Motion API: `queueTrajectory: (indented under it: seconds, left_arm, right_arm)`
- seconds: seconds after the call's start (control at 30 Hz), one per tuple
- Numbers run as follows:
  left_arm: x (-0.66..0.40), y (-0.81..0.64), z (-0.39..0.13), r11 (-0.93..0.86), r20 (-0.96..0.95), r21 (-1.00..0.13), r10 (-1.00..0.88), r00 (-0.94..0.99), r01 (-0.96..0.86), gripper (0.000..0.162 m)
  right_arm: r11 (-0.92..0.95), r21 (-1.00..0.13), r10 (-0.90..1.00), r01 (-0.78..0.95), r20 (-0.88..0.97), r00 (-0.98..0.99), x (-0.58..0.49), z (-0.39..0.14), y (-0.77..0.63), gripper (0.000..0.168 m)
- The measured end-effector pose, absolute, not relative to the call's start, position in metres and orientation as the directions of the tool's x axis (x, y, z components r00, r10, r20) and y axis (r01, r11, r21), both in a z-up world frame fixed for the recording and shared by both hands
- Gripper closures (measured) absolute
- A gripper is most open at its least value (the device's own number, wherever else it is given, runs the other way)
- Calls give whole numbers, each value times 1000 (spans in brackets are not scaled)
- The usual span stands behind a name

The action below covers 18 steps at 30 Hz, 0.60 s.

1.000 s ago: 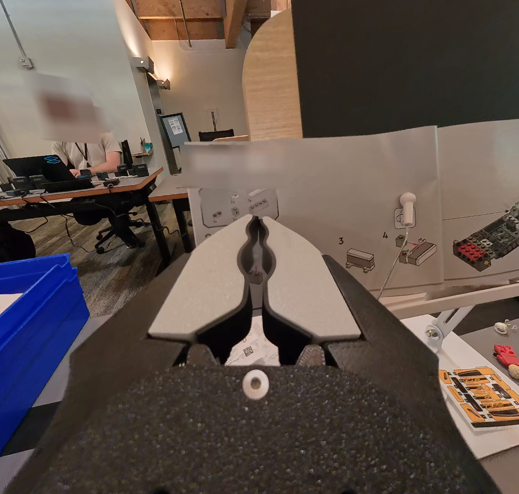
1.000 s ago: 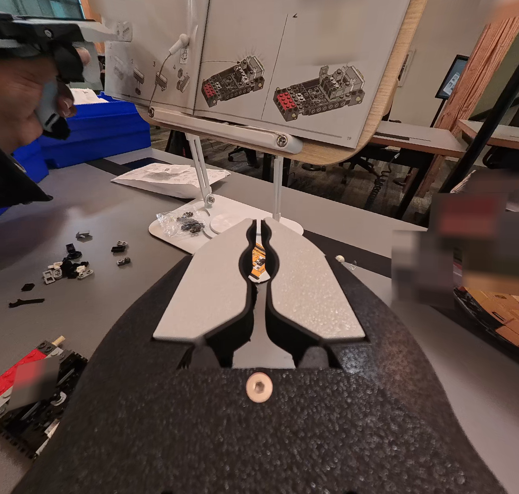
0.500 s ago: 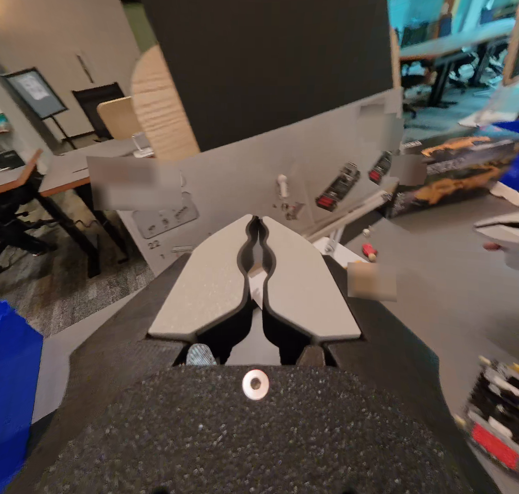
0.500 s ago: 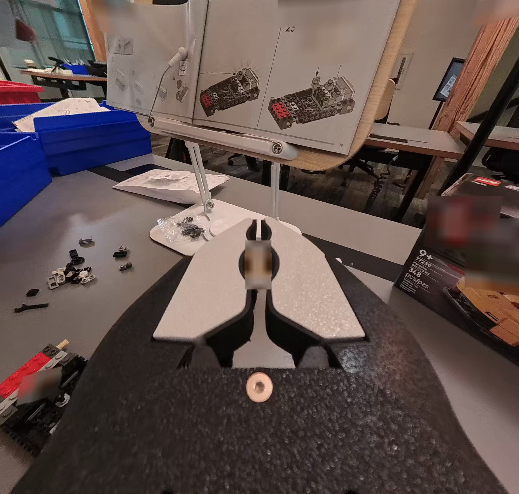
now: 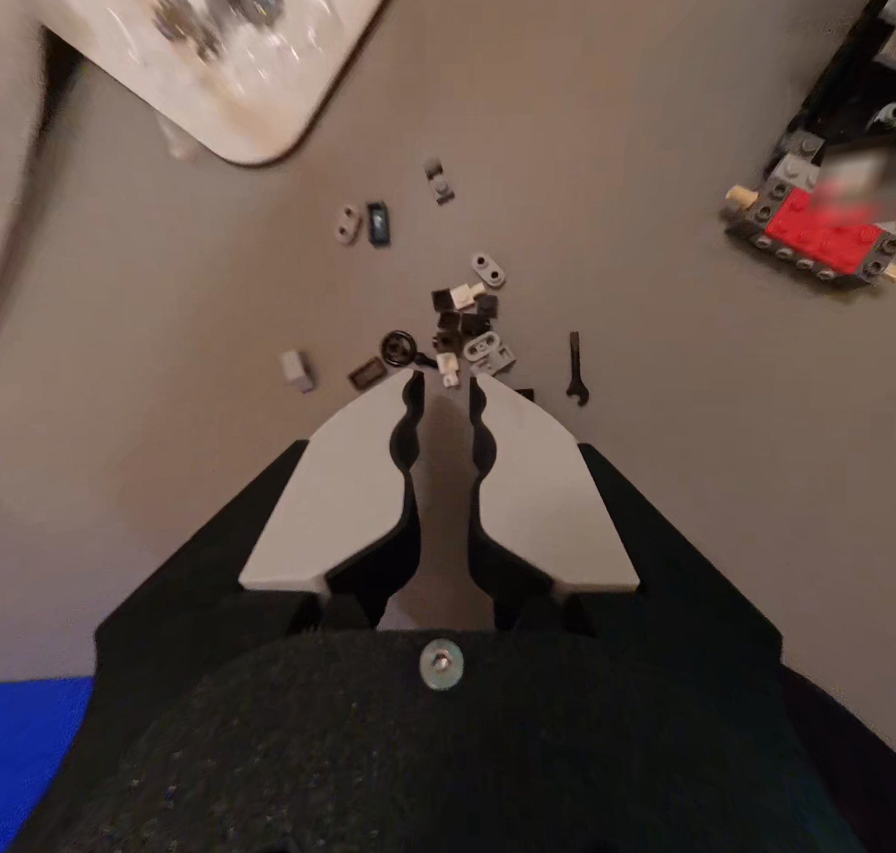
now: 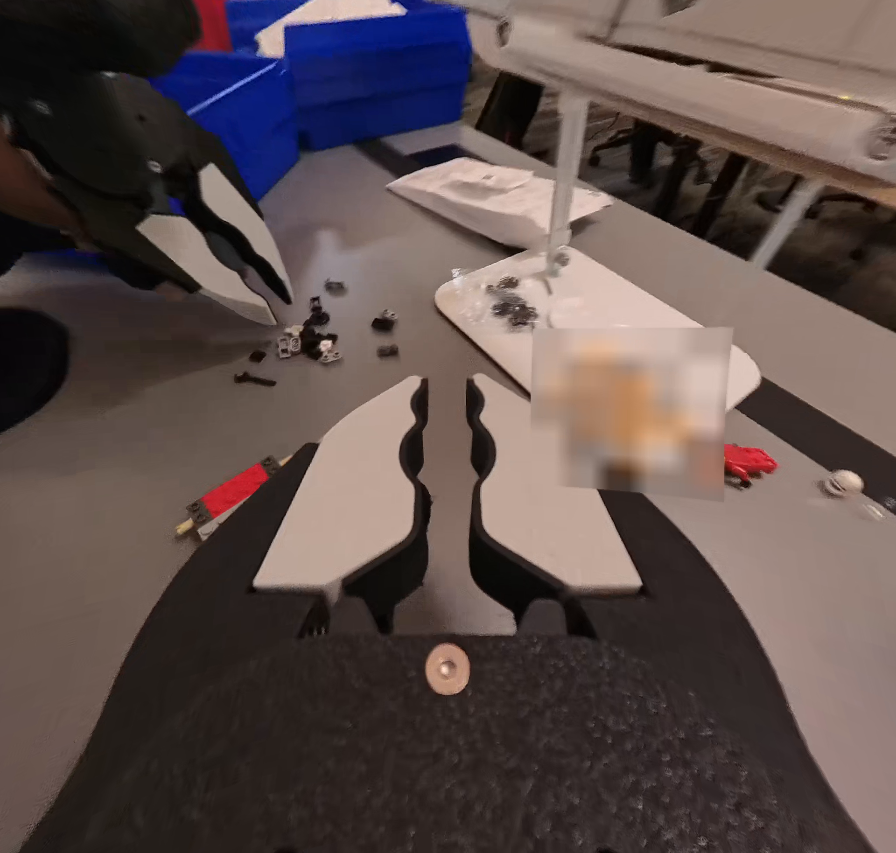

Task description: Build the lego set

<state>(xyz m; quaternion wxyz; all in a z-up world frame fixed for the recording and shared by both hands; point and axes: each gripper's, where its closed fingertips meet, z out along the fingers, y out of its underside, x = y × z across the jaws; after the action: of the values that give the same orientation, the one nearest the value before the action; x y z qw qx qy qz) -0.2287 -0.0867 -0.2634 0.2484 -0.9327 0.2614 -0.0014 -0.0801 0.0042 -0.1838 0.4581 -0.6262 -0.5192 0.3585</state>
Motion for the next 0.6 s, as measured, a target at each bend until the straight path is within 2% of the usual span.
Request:
queueTrajectory:
  seconds: [0.2, 0.4, 0.6]
  left_arm:
    - [-233, -84, -279, -764, -56, -484, -460, 886, -427, 146]
    - [-227, -83, -281, -752, -3, -513, -482, 876, -415, 156]
    - [-225, -87, -264, -712, -51, -538, -507, 860, -451, 157]
  right_arm:
    - [52, -927, 989, 372, 100, 109, -106, -186, -18, 154]
    - [62, -924, 995, 377, 88, 53, -125, -186, -26, 154]
    - [128, -858, 992, 497, 99, -84, -159, -209, -42, 154]
